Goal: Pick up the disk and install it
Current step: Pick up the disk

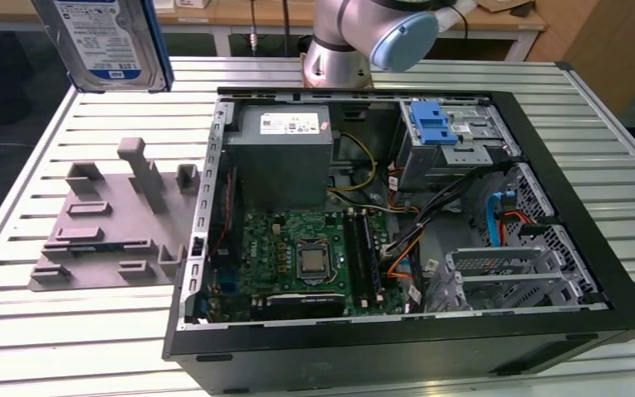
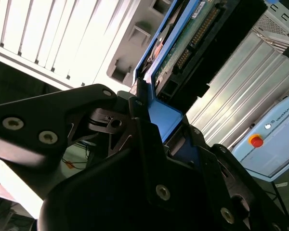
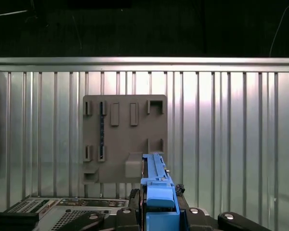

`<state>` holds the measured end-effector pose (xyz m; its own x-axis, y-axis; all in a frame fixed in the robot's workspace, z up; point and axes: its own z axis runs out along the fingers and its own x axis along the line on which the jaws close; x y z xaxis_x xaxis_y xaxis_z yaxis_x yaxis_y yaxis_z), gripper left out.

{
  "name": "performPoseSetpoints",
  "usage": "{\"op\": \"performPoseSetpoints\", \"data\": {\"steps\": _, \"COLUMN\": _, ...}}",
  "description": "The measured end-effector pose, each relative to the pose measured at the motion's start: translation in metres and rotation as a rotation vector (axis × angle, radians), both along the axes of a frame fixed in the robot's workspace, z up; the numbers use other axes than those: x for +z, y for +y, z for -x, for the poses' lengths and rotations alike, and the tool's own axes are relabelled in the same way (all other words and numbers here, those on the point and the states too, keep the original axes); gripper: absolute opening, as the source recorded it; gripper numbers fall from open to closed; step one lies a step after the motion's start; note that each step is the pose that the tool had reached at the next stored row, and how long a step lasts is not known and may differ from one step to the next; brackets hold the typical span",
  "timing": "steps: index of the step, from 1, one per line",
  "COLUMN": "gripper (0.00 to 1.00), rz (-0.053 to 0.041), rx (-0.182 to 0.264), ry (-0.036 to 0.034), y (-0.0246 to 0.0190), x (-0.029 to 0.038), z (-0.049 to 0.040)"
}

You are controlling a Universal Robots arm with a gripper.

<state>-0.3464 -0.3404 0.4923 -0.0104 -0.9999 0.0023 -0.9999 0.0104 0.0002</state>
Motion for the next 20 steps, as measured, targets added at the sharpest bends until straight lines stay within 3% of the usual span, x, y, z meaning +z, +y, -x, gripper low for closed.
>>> {"op": "performPoseSetpoints", "data": {"steps": 5, "gripper": 0.36, "rz": 0.0001, "rx": 0.000, "ry": 0.0000, "y": -0.0062, "x": 0.0000, "z": -0.0003}}
{"op": "performPoseSetpoints", "data": {"steps": 16, "gripper": 0.36, "rz": 0.0002, "rx": 0.000, "ry": 0.0000, "y": -0.0072, "x": 0.0000, "z": -0.0160}}
{"op": "performPoseSetpoints", "data": {"steps": 20, "gripper": 0.36, "rz": 0.0002, "rx": 0.000, "ry": 0.0000, "y": -0.0102, "x": 0.0000, "z": -0.0171}}
